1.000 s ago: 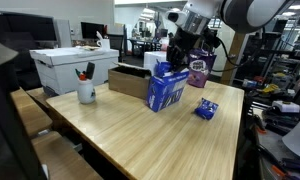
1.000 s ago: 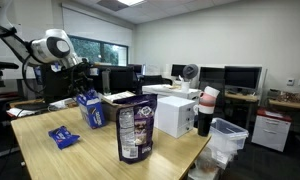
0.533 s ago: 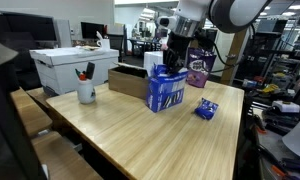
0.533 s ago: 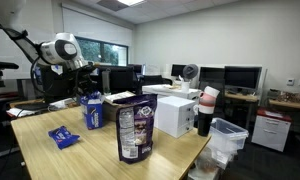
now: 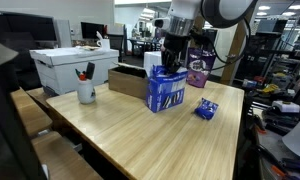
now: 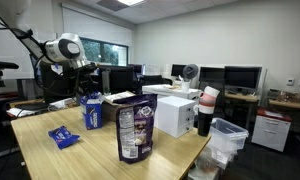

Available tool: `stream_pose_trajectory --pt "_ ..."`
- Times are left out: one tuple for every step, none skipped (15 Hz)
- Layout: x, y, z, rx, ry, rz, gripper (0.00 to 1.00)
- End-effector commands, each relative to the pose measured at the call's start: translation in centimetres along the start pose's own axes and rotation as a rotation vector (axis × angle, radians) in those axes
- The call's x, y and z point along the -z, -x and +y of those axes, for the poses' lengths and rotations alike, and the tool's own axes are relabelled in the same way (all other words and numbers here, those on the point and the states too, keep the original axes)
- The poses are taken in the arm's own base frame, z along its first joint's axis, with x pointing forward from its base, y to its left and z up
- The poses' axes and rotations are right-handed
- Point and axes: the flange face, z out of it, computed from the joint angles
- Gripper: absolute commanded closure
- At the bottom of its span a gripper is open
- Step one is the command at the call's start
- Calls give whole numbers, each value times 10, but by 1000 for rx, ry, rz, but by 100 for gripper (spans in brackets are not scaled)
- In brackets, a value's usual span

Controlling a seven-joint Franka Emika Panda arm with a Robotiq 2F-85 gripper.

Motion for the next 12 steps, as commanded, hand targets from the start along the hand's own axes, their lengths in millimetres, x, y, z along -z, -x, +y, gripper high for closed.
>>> stream_pose_trajectory --pt "-10 0 -8 25 -51 -42 96" --pt "-10 0 -9 28 -55 -44 87" --pt "-9 0 -10 27 -54 -46 66" --pt "-8 0 -11 29 -54 -48 63" --pt "-8 0 -12 31 -53 -51 57" --pt "-7 0 -13 33 -52 -54 52" --pt "-7 0 -14 35 -51 -57 47" --pt "-6 0 -15 37 -49 -58 42" --pt "-5 0 -16 40 -48 -59 37" --pt "-5 -1 -17 42 -48 -62 32" --pt "-3 -1 -18 42 -47 -63 26" --pt "-2 -1 -19 44 -46 -63 22"
